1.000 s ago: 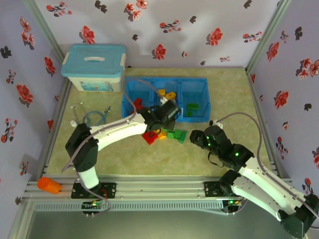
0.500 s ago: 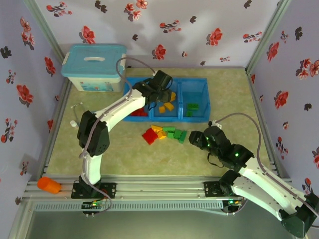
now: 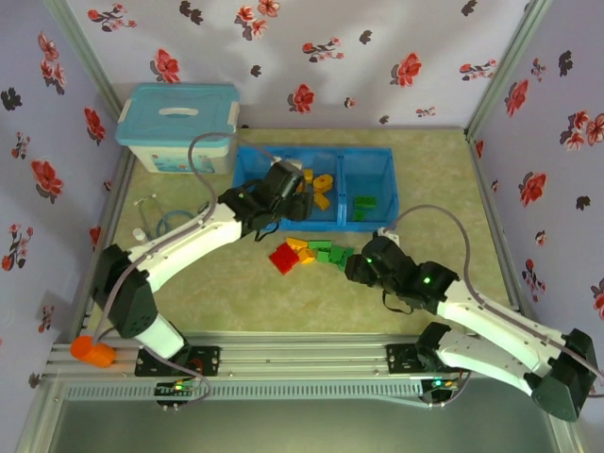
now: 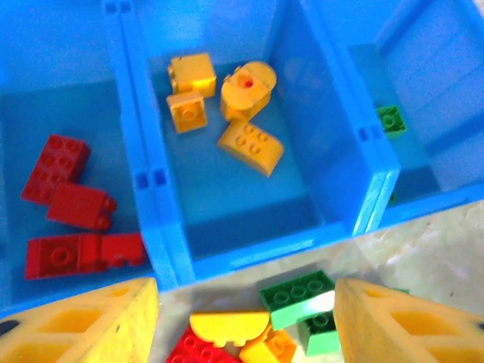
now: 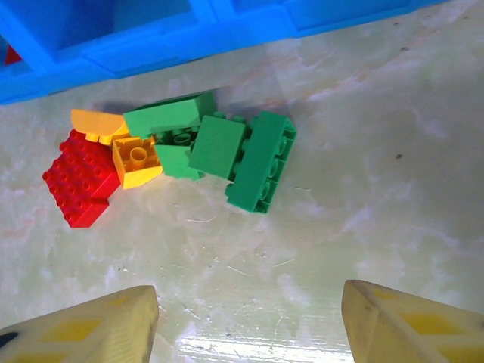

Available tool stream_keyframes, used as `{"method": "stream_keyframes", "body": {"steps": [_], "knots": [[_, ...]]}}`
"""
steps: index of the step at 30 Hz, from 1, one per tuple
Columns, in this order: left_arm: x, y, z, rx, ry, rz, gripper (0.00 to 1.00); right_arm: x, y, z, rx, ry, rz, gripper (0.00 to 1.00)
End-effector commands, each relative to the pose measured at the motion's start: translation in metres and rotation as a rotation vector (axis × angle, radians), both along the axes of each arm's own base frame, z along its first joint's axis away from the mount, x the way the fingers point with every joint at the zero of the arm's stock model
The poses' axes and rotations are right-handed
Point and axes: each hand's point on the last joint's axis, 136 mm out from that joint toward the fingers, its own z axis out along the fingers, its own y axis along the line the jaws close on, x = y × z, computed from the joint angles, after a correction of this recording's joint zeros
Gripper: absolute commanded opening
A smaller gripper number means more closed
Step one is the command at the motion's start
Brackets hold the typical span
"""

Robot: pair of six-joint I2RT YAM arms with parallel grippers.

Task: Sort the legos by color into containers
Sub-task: Place the lego in the container, then move the lego to the center of the table.

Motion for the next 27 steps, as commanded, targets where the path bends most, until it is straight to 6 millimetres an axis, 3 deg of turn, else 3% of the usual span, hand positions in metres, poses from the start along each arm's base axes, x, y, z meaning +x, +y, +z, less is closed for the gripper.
{"method": "stream_keyframes", "body": {"steps": [1,7,13,20,27], "knots": [[-0.013,0.013,-0.019,-0.029,0.025,0.035,0.60,0.008,0.017,0.012,-0.019,-0.042,0.047,0.64],[-0.044,0.043,-0.079,0.002,0.117,0.088,0.56,0.017,0.052,0.011,-0.037,-0.037,0.119,0.52],[-0.059,0.065,-0.129,0.034,0.183,0.157,0.52,0.032,0.090,0.014,-0.061,-0.035,0.196,0.41],[-0.051,0.062,-0.148,0.075,0.196,0.176,0.51,0.045,0.117,0.017,-0.062,-0.024,0.236,0.37],[-0.050,0.063,-0.161,0.105,0.226,0.185,0.49,0.043,0.113,0.013,-0.056,-0.020,0.219,0.36]]}}
